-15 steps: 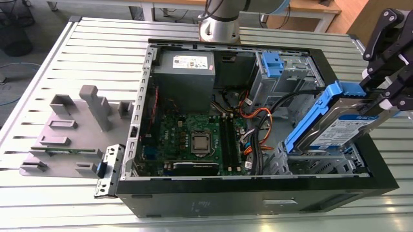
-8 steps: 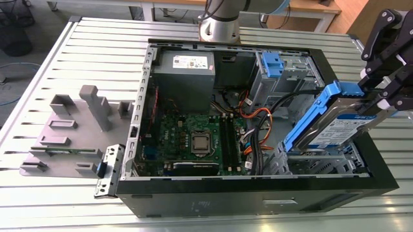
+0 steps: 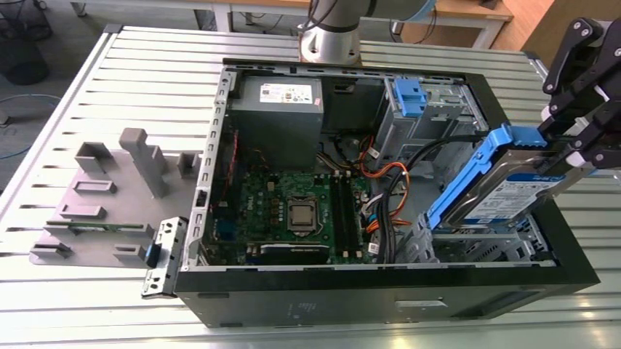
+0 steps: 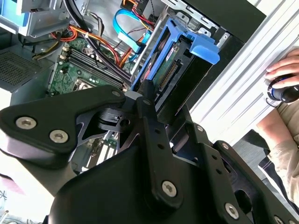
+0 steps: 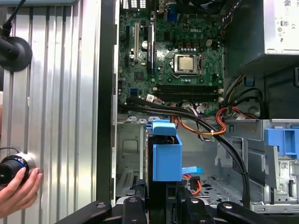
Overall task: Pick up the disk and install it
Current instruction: 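Insert the disk into the insertion slot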
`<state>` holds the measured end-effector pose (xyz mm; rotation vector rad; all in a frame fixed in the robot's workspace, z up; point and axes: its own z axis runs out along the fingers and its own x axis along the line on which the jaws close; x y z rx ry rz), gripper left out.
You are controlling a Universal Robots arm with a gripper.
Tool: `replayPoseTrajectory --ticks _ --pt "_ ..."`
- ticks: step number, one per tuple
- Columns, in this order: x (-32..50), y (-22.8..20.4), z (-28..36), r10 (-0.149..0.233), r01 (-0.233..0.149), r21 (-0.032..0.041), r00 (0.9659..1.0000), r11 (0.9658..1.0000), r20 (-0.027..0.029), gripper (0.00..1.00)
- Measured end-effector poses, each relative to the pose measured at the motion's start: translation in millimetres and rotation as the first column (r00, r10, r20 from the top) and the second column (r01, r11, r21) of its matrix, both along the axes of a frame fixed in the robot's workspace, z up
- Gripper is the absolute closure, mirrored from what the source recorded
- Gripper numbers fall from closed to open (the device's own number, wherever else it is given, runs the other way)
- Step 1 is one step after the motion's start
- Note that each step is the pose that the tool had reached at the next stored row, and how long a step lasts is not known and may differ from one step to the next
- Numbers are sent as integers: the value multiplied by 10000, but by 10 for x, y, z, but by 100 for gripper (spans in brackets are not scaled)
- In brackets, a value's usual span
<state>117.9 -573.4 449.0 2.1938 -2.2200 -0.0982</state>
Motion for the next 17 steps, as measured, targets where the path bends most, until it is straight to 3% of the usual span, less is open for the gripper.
replayPoseTrajectory --ticks 9,17 --pt "0 0 -32 1 -1 2 10000 10000 0 65" --pt "0 0 -158 1 -1 -2 10000 10000 0 65"
